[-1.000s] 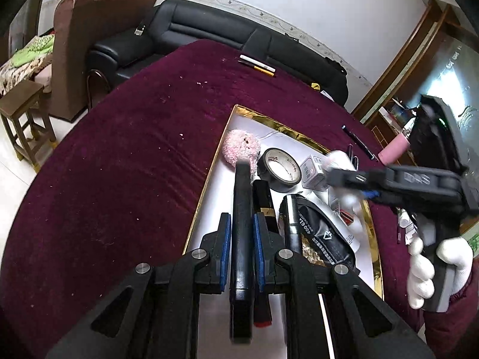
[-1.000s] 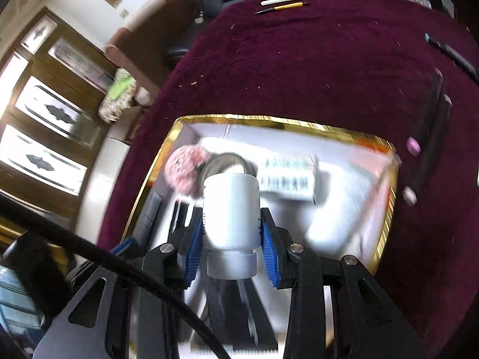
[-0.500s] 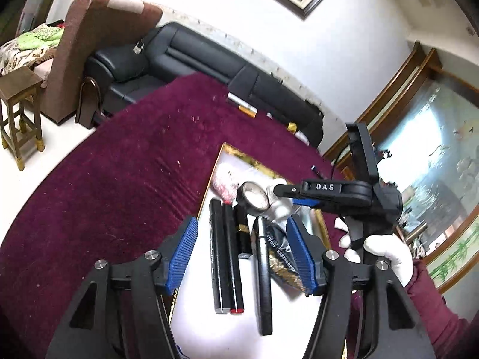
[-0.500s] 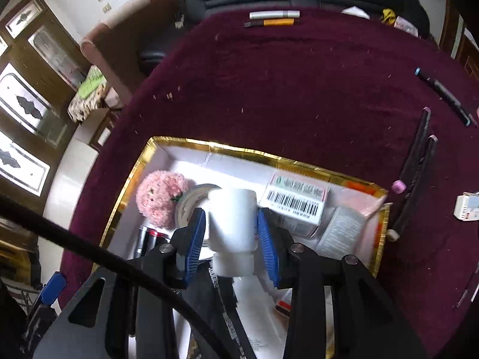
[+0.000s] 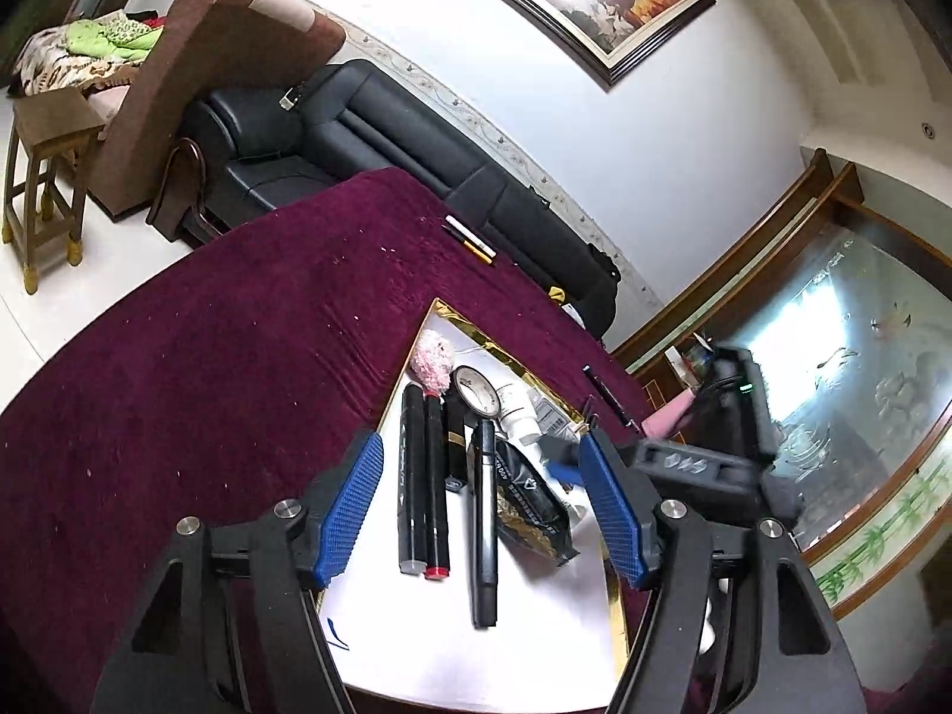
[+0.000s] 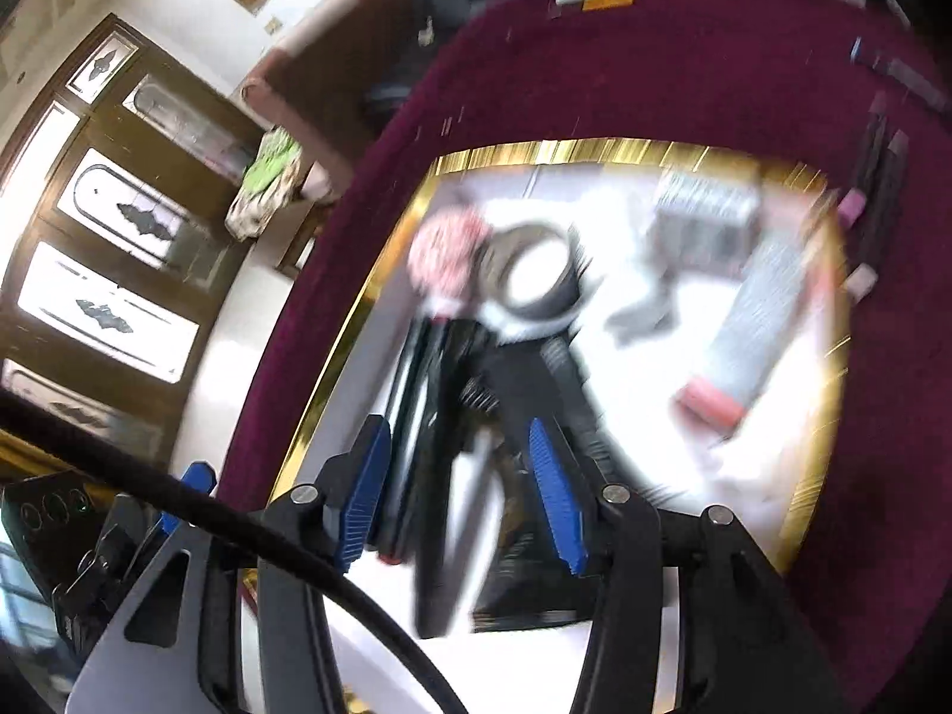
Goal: Organize objects
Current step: 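Move both open grippers back toward the items on the carpet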
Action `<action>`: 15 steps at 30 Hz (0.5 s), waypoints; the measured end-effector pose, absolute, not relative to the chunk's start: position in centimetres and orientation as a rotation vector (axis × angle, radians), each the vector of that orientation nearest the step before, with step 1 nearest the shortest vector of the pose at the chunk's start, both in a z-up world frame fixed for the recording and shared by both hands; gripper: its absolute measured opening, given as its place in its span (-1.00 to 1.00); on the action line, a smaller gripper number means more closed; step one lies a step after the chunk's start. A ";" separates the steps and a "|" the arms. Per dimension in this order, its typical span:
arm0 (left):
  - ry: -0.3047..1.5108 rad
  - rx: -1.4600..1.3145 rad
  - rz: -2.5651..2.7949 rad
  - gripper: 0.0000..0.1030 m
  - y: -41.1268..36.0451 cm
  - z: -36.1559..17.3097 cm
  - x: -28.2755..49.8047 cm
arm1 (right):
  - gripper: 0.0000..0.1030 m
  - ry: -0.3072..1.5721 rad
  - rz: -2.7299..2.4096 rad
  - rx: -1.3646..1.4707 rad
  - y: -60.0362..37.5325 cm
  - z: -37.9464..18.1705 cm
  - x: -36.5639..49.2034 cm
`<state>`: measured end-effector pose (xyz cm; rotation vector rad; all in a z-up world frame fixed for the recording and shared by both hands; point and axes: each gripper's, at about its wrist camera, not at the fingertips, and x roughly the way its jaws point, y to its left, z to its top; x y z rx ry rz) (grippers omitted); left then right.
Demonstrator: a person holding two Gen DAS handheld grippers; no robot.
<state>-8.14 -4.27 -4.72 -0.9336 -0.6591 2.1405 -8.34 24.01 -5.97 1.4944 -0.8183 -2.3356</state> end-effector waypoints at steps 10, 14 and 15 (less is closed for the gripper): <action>-0.603 -0.891 2.178 0.26 -4.5 -3.3 -6.4 | -0.05 -0.806 -2.431 1.269 26.0 -1.7 -5.1; -0.567 -0.887 2.144 0.26 -2.8 -3.2 -5.7 | 0.01 -0.861 -2.508 1.217 29.4 -2.2 -1.8; -0.552 -0.897 2.131 0.26 -2.2 -3.2 -5.5 | 0.01 -0.872 -2.524 1.211 30.1 -2.5 -1.1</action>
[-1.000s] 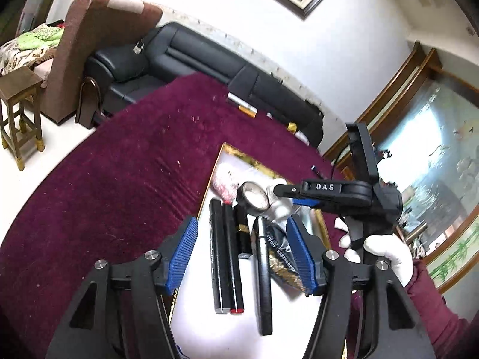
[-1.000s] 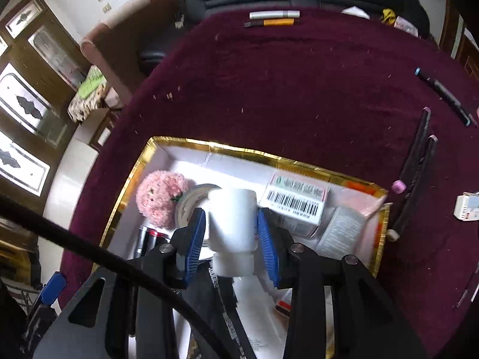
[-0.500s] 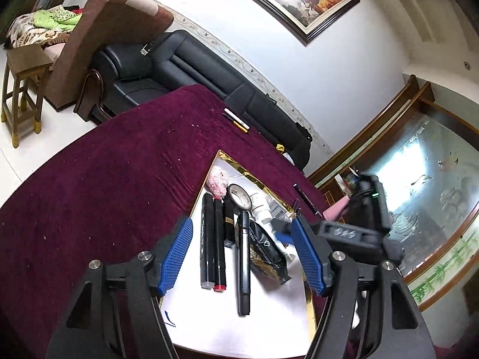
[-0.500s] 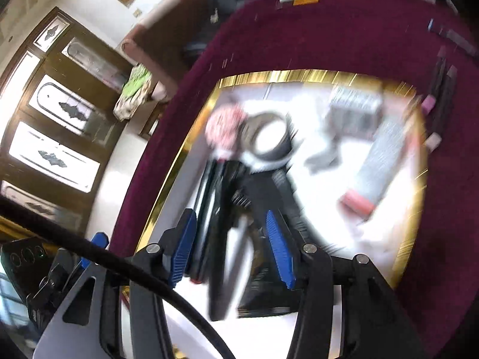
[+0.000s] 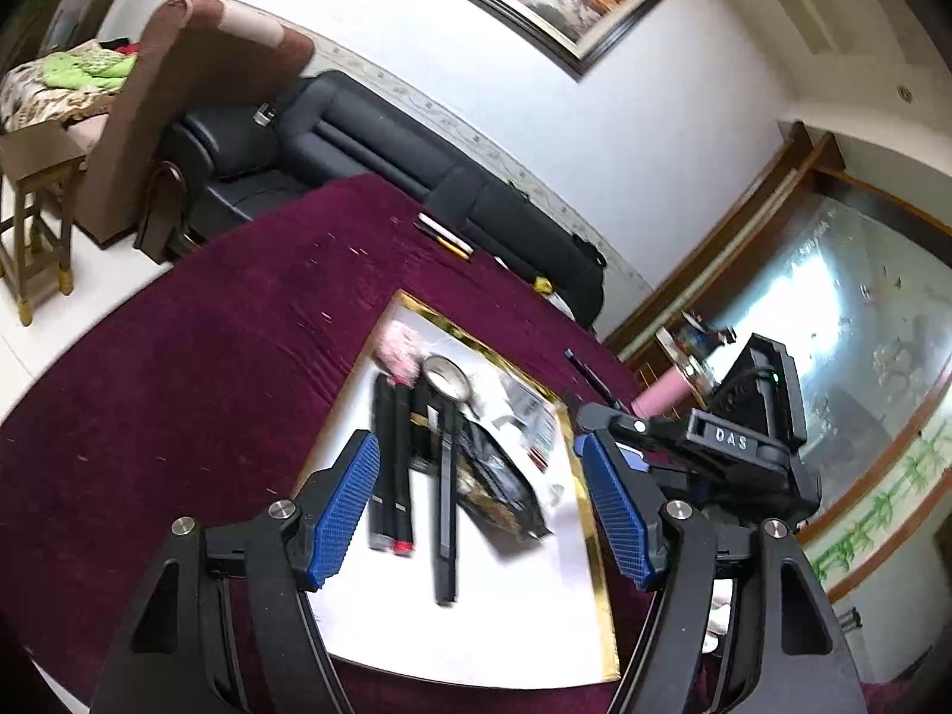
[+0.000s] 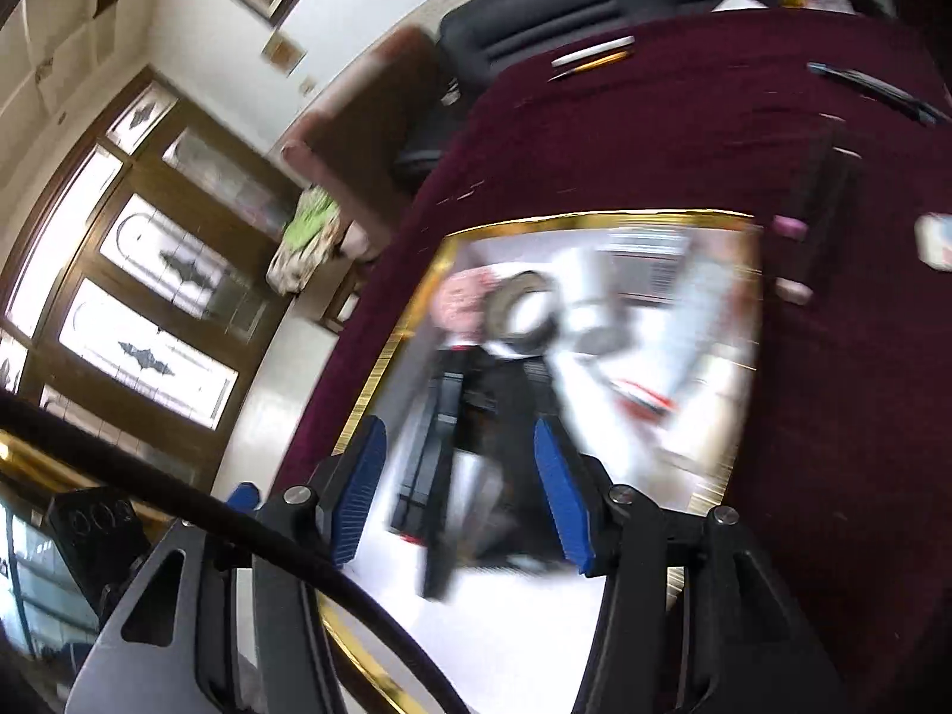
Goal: Organize objects
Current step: 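Move both open grippers back toward the items on the carpet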
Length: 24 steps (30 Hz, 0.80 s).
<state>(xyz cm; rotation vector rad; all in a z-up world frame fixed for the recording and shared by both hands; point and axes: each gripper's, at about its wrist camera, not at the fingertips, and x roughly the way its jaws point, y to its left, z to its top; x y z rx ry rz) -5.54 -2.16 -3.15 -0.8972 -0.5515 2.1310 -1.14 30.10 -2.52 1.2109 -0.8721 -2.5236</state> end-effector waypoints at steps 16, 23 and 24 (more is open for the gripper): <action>-0.205 -1.039 1.811 0.26 14.6 -1.9 2.1 | -0.01 -1.197 -2.831 0.975 48.7 -3.3 15.2; -0.049 -1.126 1.694 0.26 21.6 -3.9 5.7 | 0.07 -1.438 -2.982 0.806 56.1 -4.5 20.9; -0.030 -1.136 1.682 0.26 22.2 -4.2 6.1 | 0.07 -1.458 -2.990 0.787 56.8 -4.6 21.2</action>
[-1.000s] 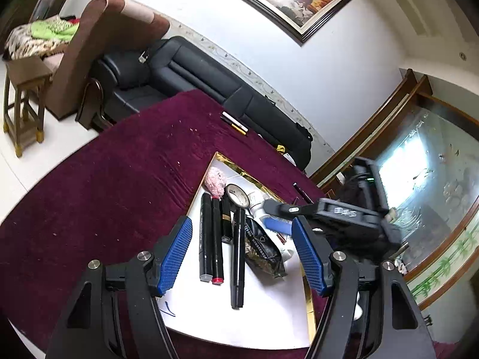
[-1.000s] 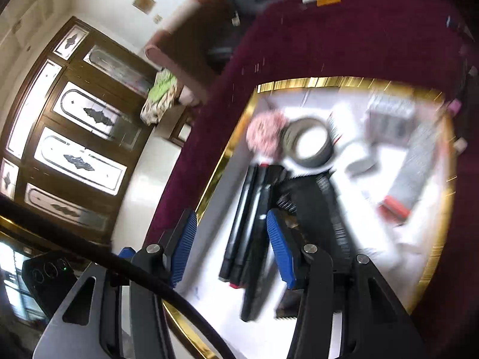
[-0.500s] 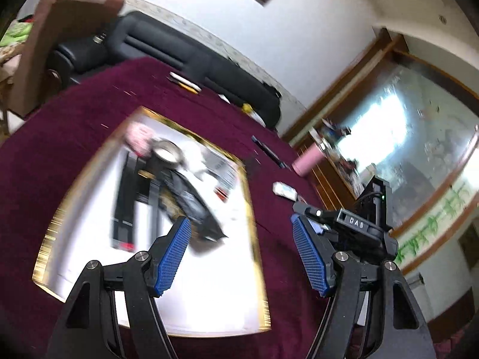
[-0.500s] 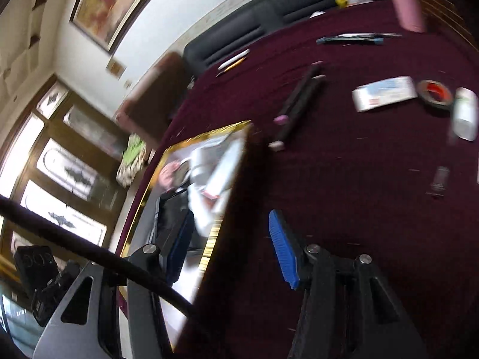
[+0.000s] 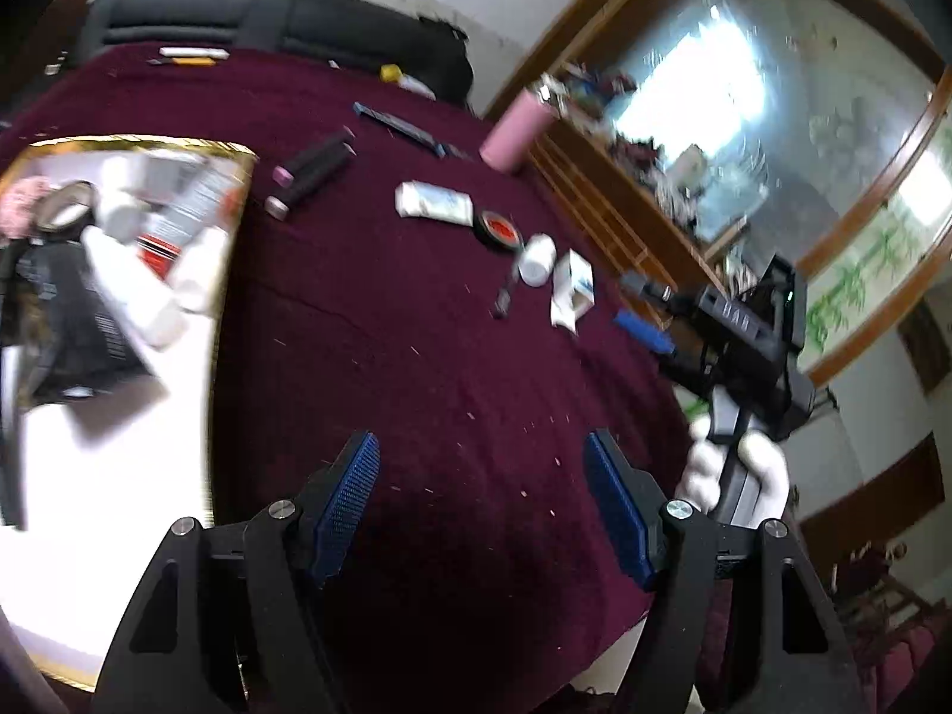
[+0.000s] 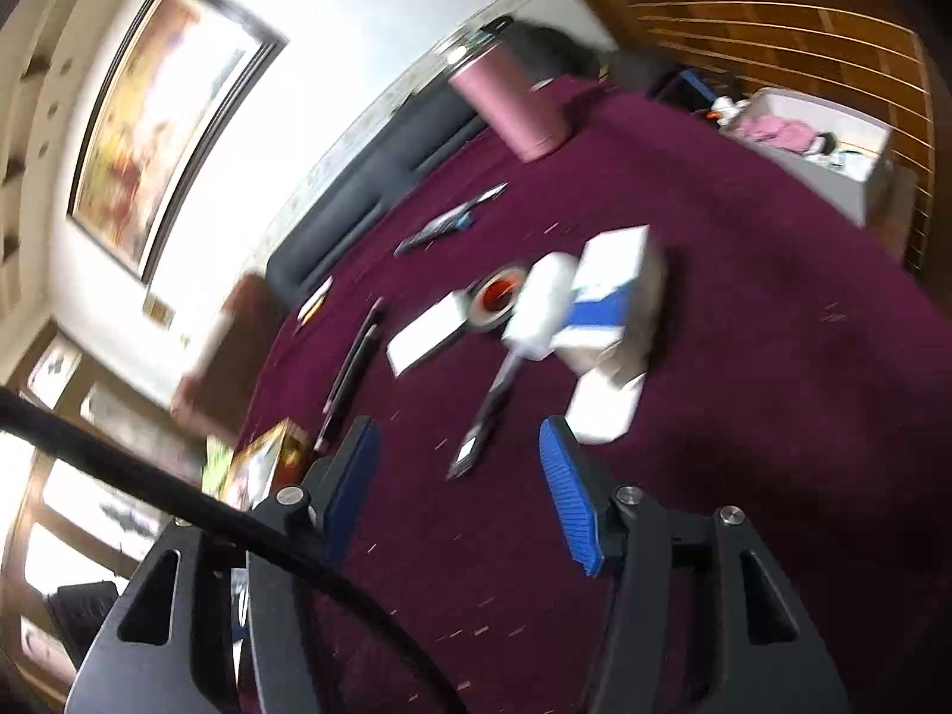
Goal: Organize objects
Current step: 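Move both open grippers back toward the items on the carpet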
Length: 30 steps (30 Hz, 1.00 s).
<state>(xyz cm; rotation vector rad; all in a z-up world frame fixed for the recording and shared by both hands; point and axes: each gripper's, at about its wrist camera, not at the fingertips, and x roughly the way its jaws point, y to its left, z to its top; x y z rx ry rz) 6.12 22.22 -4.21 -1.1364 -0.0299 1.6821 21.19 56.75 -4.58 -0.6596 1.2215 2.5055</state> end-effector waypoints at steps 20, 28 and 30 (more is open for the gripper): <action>0.131 -1.174 1.690 0.26 29.8 -9.1 5.8 | 0.08 1.367 2.411 -0.627 60.2 -8.3 21.5; 0.117 -1.103 1.685 0.30 30.1 -9.5 5.3 | 0.08 1.331 2.336 -0.680 60.5 -8.9 21.3; 0.075 -1.112 1.661 0.35 29.8 -9.5 4.9 | 0.08 1.313 2.319 -0.687 60.5 -8.9 21.3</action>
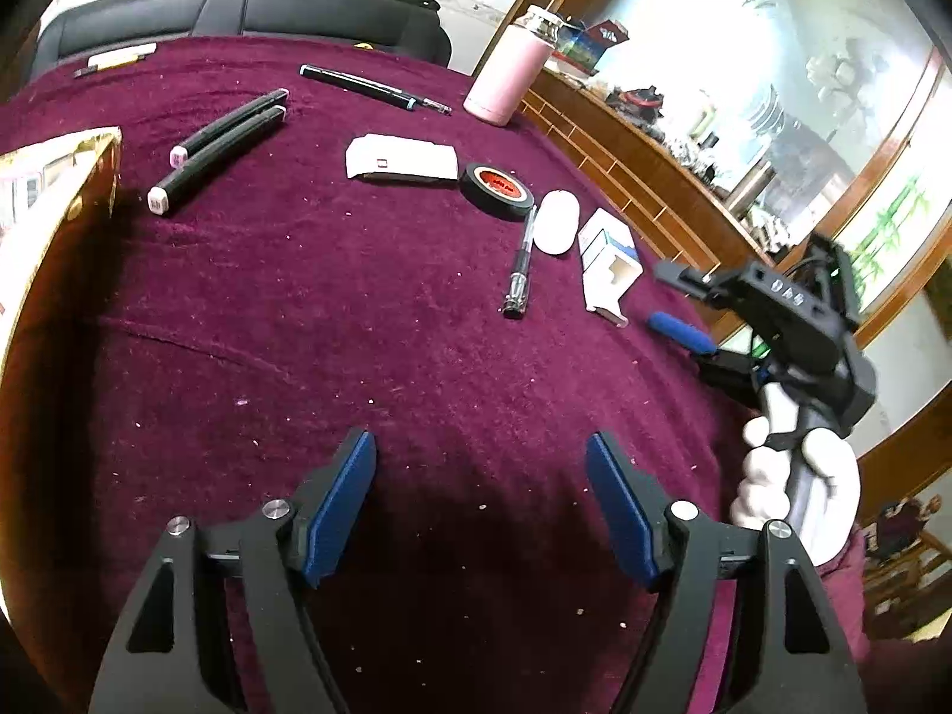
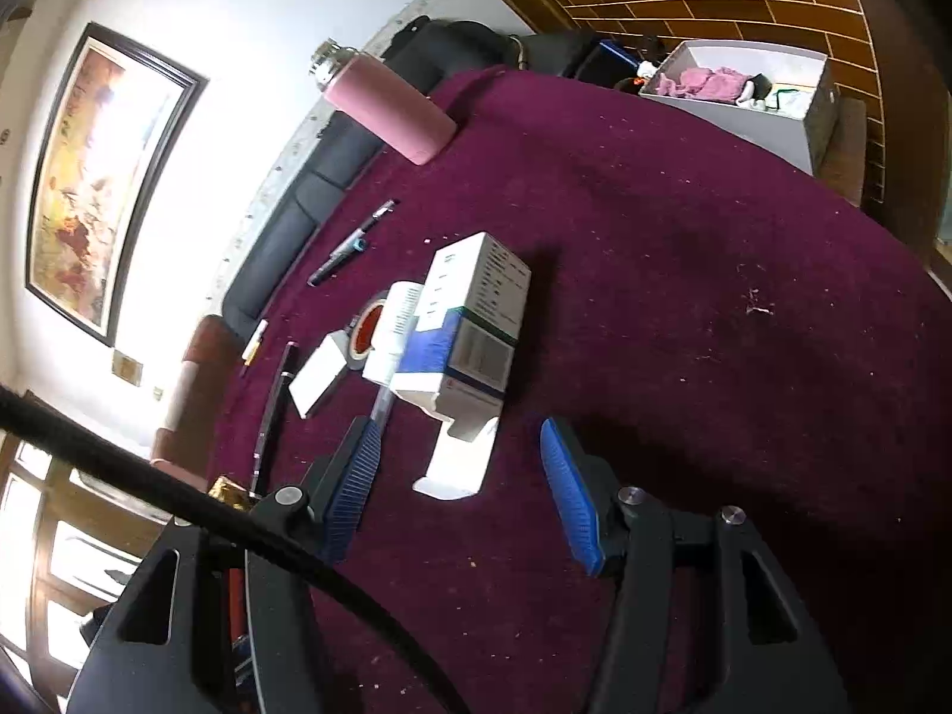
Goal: Organize objects
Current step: 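Move both open grippers back toward the items on the carpet, then grasp a clear pen with the left gripper while right grasps the blue-and-white medicine box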
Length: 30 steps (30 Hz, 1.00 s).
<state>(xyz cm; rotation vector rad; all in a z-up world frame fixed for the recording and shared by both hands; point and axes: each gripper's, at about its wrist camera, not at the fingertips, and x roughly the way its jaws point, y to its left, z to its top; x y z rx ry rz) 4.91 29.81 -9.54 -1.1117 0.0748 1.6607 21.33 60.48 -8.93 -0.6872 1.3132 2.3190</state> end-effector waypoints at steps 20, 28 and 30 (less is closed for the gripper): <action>-0.116 -1.139 1.543 0.57 29.3 -10.1 3.3 | 0.32 0.876 2.260 -1.002 61.0 -3.7 16.6; -0.063 -1.116 1.516 0.96 30.1 -9.9 4.4 | 0.12 0.851 2.151 -1.104 62.0 -6.3 11.6; -0.066 -1.114 1.513 0.96 30.0 -9.9 4.5 | -0.16 0.963 2.149 -1.083 62.8 -7.3 12.7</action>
